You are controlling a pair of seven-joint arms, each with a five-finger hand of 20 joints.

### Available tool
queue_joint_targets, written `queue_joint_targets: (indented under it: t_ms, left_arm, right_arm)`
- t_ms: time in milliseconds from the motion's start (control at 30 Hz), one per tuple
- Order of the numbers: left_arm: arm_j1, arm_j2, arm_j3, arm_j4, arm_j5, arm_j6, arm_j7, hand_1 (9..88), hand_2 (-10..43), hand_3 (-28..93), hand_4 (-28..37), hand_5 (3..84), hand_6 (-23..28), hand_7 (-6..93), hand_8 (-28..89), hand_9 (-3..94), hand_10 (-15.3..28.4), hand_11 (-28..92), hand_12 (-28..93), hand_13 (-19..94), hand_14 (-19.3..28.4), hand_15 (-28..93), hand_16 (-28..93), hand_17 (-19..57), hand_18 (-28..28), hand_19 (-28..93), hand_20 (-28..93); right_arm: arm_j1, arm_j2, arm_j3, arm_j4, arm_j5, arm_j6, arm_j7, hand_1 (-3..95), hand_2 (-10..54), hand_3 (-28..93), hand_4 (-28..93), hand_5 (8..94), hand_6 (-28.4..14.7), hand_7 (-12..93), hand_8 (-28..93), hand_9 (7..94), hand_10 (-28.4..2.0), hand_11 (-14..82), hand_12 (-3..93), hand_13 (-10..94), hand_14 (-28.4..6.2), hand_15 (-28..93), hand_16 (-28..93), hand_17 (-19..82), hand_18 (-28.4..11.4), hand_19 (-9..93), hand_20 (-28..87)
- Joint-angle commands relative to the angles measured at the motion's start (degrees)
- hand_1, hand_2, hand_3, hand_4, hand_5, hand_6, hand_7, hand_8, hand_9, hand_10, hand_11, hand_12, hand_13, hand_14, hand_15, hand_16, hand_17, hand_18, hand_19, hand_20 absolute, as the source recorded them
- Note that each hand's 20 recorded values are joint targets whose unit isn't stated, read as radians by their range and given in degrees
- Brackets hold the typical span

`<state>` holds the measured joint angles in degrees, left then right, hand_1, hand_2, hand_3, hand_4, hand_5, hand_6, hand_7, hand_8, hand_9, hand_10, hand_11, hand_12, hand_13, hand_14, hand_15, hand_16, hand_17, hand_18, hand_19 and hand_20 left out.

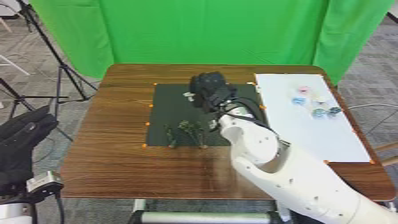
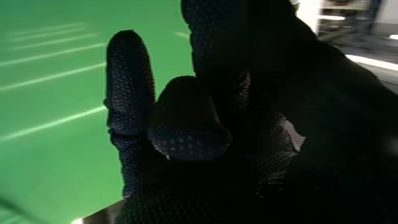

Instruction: Arrange flowers

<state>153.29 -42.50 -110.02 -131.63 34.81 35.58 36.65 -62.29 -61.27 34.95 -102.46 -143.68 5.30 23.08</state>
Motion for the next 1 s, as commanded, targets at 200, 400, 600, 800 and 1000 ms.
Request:
queue_joint_targets:
  t_ms: [200, 400, 600, 800, 1000]
  left_arm:
    - [-5.80, -0.78, 3.83, 1.91, 1.08, -1.16, -0.91, 27.5, 2.8, 80, -18.9, 41.6, 11.6, 23.1, -12, 32.1, 19.3, 44, 10, 20, 24.2, 65, -16, -11.9, 20.8, 55, 9]
    - [-10.97, -1.57, 7.22, 3.63, 2.18, -2.93, -1.26, 27.6, 2.8, 80, -18.8, 41.6, 11.6, 23.2, -12, 32.1, 19.3, 44, 10, 19, 24.1, 65, -16, -11.9, 20.8, 55, 9]
    - [-15.26, -1.67, 9.30, 4.80, 3.82, -4.60, -2.82, 27.7, 2.9, 80, -18.8, 41.6, 11.6, 23.1, -12, 32.1, 19.3, 44, 10, 19, 24.1, 65, -16, -11.9, 20.8, 55, 9]
    - [-16.84, -2.41, 9.76, 5.22, 5.12, -5.76, -4.06, 27.7, 2.8, 81, -18.5, 41.6, 11.6, 23.1, -12, 32.1, 19.3, 44, 10, 20, 24.1, 65, -16, -11.8, 20.8, 55, 9]
    - [-18.49, -3.14, 10.35, 5.74, 6.25, -6.94, -5.15, 27.6, 2.8, 81, -18.5, 41.6, 11.6, 23.0, -12, 32.1, 19.3, 44, 10, 20, 24.2, 65, -16, -11.9, 20.9, 55, 9]
  right_arm:
    - [-7.00, -11.50, -0.50, 3.84, -10.07, -3.31, -7.38, 53.7, -9.5, 76, -28, 82.2, -0.4, 26, 4, 88.2, -7.4, 26.8, 35.4, 84, -4.2, 80, 22, 38, -17.1, 92, -7]
    - [-10.86, -17.51, 2.50, 9.11, -17.26, -3.09, -9.37, 53.5, -9.5, 77, -28, 82.2, -0.4, 26, 3, 88.2, -7.4, 26.8, 35.5, 84, -4.4, 80, 22, 38, -17.2, 92, -7]
    - [-9.85, -17.70, 0.86, 11.68, -18.50, -3.34, -6.13, 53.4, -9.5, 77, -28, 82.3, -0.5, 26, 3, 88.1, -7.4, 27.0, 35.7, 83, -4.7, 80, 22, 37, -17.5, 91, -8]
    - [-7.33, -16.80, -1.49, 13.68, -16.44, -3.53, -1.79, 53.5, -9.5, 77, -28, 82.4, -0.4, 26, 3, 88.0, -7.4, 27.4, 36.0, 83, -4.9, 80, 22, 36, -17.6, 91, -7]
    - [-4.46, -15.88, -4.75, 15.07, -14.25, -2.44, 2.84, 53.4, -9.5, 77, -28, 82.3, -0.4, 26, 3, 87.7, -7.3, 27.8, 36.2, 83, -5.2, 79, 22, 36, -17.7, 91, -7]
